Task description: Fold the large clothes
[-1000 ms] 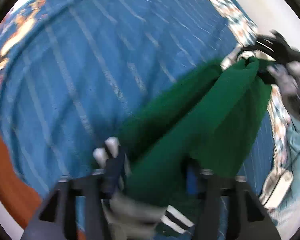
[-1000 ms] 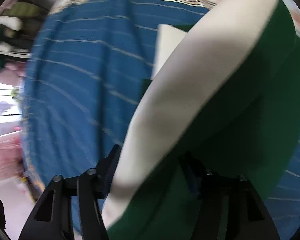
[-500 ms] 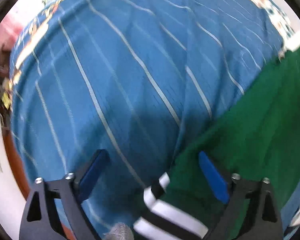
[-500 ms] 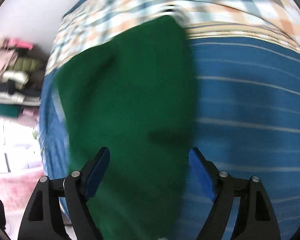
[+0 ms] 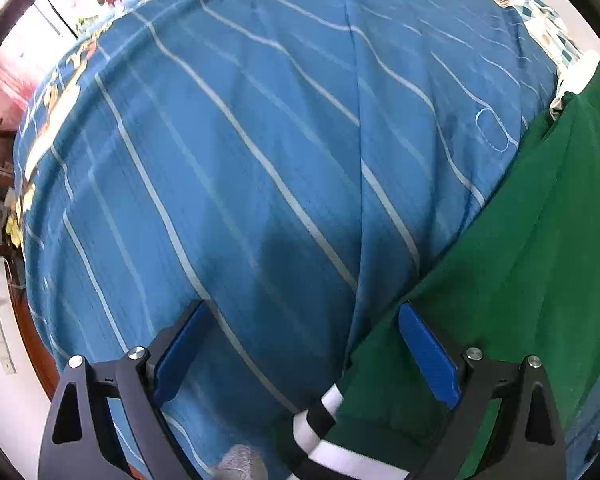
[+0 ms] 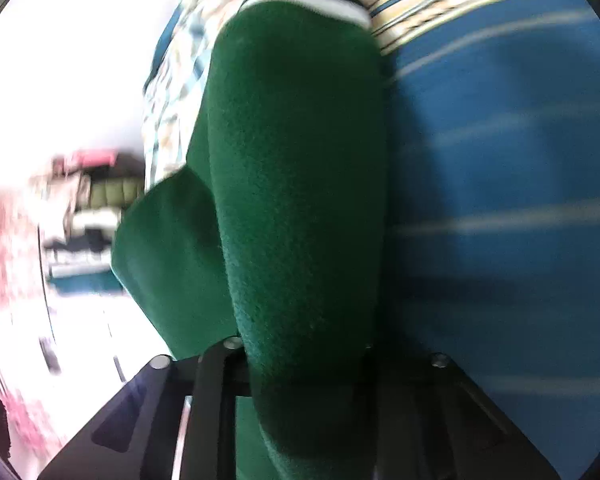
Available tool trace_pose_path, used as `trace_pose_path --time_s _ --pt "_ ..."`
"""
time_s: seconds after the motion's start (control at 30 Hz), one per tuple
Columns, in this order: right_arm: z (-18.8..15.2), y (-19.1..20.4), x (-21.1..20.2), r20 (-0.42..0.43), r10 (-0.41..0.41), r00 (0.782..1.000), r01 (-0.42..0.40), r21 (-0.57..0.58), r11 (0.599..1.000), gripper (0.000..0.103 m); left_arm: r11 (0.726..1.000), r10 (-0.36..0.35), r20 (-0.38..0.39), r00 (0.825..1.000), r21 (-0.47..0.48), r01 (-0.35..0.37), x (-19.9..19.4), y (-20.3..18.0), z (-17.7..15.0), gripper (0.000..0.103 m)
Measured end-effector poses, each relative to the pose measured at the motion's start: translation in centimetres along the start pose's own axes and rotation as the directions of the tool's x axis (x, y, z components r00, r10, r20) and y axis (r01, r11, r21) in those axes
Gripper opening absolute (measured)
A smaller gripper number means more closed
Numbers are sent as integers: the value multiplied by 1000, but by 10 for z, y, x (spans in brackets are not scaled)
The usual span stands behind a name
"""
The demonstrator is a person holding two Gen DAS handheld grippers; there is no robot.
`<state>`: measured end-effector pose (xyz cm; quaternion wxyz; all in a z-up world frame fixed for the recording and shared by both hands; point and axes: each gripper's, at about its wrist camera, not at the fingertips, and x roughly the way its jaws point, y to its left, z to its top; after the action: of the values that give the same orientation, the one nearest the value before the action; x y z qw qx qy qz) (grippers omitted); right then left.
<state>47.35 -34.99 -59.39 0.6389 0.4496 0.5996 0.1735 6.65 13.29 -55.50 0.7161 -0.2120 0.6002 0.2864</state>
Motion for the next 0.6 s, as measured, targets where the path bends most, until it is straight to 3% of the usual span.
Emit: trace_pose_path --time_s 0.07,0.17,0.27,0.33,0.4,0.47,0.6 --pt "-11 -1 -26 50 8 999 -10 40 999 14 1000 0 10 1000 9 0 0 -3 8 98" --pt "-37 -22 -95 132 -18 991 1 129 992 14 1000 -14 -4 1000 4 14 2 -1 36 98" --pt "-68 -62 -178 192 -98 977 54 222 973 14 997 -70 -36 997 10 70 8 -3 65 98" --pt "-90 -88 -217 206 -192 960 135 259 956 14 992 -115 -58 992 45 118 12 -12 90 98" --pt "-109 -117 -243 184 -284 941 227 281 933 15 985 -141 -64 988 93 146 8 -24 110 98" --pt "-117 -146 -251 90 -405 910 367 284 886 25 979 -153 -28 988 130 155 -10 -34 125 98" --pt "-114 -163 -261 9 -403 915 384 282 879 44 972 -219 42 975 100 214 -63 -31 112 98"
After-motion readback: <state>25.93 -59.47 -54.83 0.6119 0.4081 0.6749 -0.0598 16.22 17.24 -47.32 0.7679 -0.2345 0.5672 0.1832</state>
